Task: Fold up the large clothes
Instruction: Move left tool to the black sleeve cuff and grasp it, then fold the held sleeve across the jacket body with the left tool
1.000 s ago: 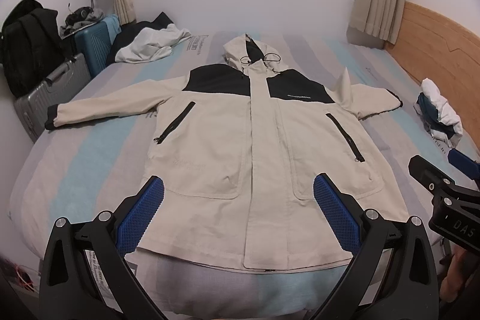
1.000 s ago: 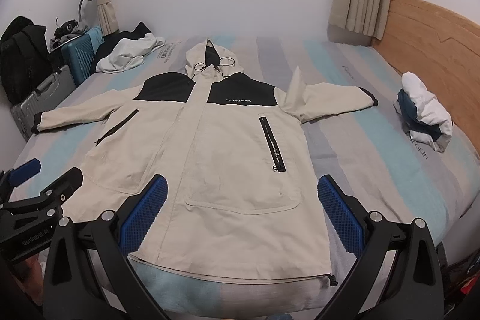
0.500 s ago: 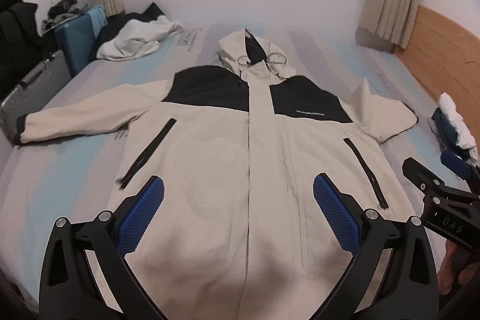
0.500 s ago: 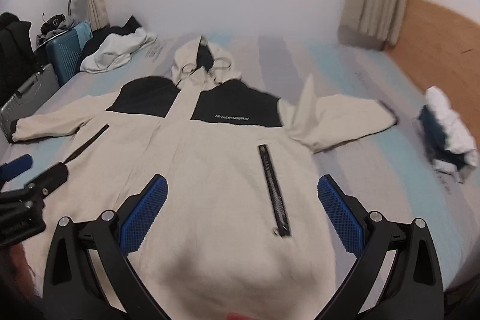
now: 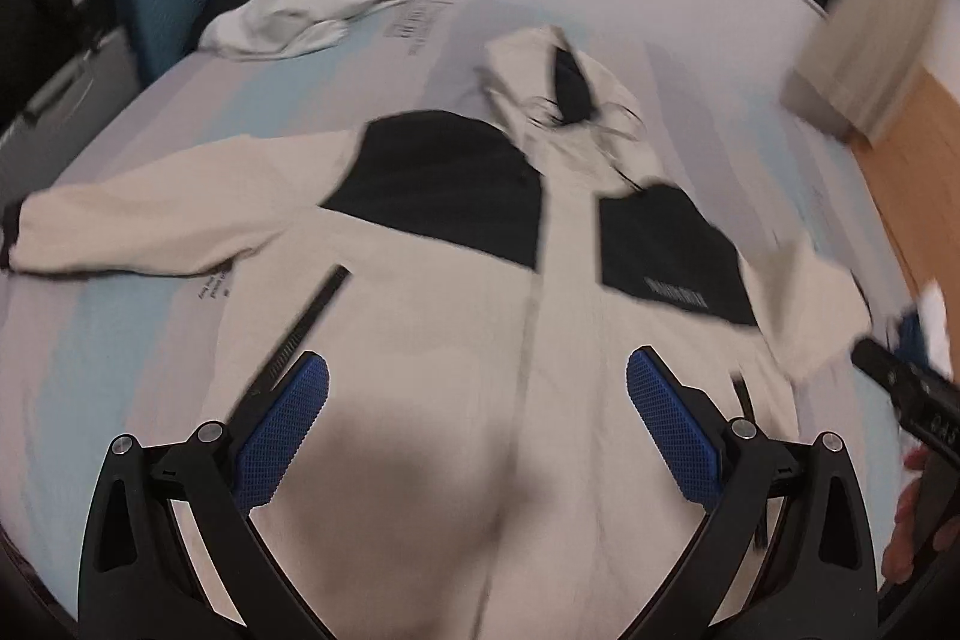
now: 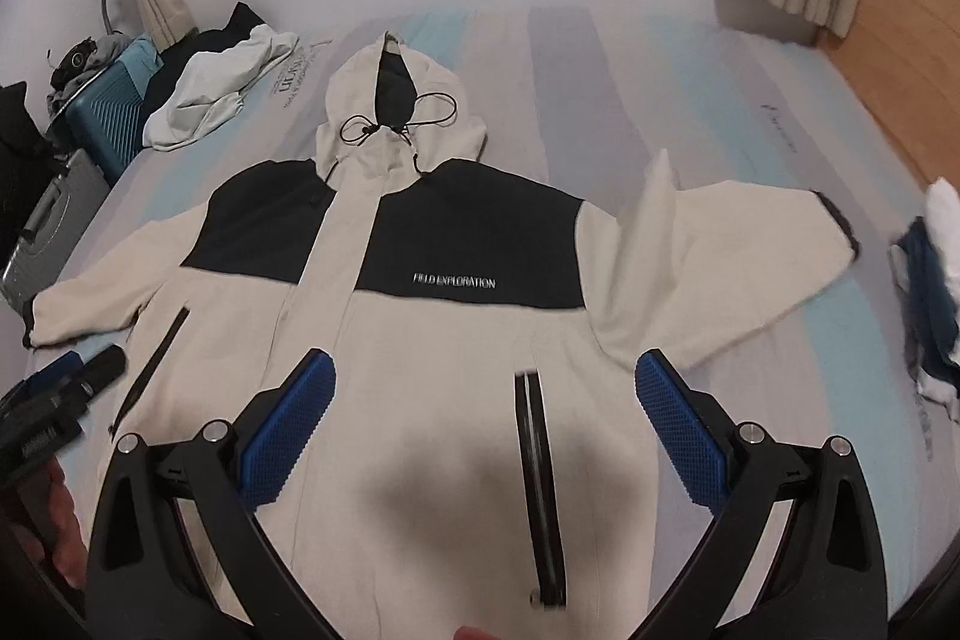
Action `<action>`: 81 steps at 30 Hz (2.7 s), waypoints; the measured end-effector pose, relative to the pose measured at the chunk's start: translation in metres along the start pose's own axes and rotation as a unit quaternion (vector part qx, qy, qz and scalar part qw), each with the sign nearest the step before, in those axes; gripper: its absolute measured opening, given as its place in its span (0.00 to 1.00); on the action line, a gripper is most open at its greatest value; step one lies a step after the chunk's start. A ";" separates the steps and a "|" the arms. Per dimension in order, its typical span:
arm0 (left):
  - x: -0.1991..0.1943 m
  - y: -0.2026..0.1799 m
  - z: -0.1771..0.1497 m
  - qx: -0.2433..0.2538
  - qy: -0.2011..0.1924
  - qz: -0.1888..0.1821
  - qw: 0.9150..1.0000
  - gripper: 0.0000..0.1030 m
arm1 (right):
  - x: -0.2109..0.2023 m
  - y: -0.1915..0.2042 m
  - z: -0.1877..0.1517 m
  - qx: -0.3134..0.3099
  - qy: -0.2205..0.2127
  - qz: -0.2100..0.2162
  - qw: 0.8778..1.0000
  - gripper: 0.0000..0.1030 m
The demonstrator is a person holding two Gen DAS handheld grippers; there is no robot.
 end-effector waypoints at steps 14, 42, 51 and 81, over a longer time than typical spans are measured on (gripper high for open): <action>0.119 0.227 0.093 -0.076 0.022 0.110 0.991 0.94 | 0.139 0.046 0.049 -0.059 0.060 -0.055 0.995 0.93; 0.121 0.531 0.079 -0.137 0.065 0.222 0.963 0.65 | 0.194 0.115 0.070 -0.073 0.112 -0.093 0.987 0.93; 0.117 0.518 0.087 -0.125 0.065 0.223 0.964 0.40 | 0.199 0.115 0.067 -0.050 0.112 -0.089 0.988 0.93; 0.108 0.539 0.070 -0.177 0.083 0.275 0.941 0.83 | 0.200 0.107 0.062 -0.084 0.132 -0.054 0.986 0.93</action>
Point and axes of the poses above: each gripper's, at about its wrist camera, not at the fingertips, and x roughly the way its jaws point, y to its left, z to its top, the point moved 1 cm from there along x, roughly the way its jaws point, and after that the axes turned 5 degrees about z, right-handed, at the moved point
